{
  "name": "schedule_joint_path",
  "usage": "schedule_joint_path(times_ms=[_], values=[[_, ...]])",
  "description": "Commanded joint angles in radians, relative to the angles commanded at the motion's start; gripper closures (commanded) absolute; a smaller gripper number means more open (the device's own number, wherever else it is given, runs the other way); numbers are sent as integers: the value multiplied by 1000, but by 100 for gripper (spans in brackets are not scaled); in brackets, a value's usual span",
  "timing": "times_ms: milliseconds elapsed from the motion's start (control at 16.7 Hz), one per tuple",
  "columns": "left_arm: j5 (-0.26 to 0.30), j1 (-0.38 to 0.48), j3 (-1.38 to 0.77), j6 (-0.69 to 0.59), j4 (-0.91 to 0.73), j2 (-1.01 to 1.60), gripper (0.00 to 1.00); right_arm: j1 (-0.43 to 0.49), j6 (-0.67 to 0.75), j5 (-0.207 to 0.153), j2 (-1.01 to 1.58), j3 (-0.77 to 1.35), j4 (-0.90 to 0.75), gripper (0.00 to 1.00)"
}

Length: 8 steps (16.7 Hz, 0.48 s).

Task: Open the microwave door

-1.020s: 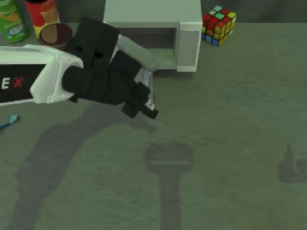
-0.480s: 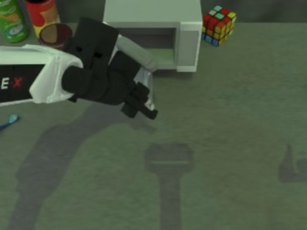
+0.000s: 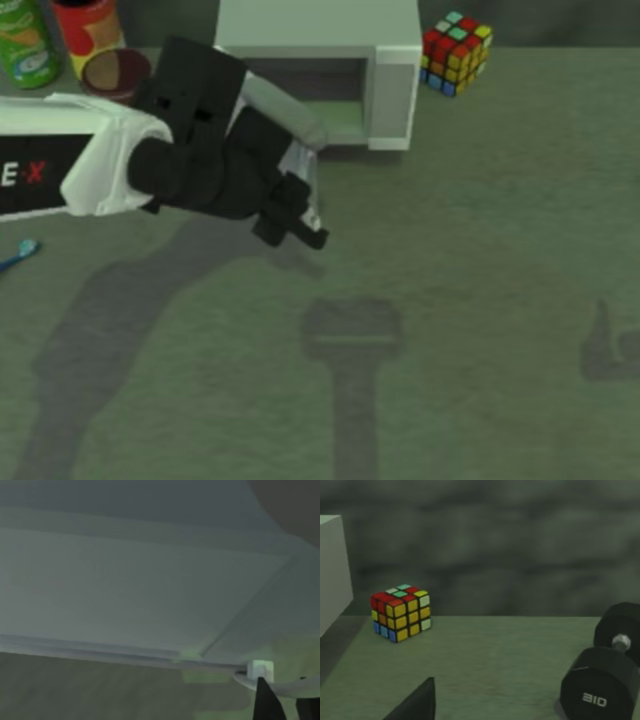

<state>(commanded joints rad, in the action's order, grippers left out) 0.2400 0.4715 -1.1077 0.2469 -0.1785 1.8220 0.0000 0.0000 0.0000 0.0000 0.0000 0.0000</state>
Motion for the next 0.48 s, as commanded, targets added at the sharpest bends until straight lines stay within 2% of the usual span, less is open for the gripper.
schedule_joint_path(times_ms=[480], values=[[8, 8, 2, -5, -1, 0, 100, 0, 0, 0, 0, 0, 0, 0]])
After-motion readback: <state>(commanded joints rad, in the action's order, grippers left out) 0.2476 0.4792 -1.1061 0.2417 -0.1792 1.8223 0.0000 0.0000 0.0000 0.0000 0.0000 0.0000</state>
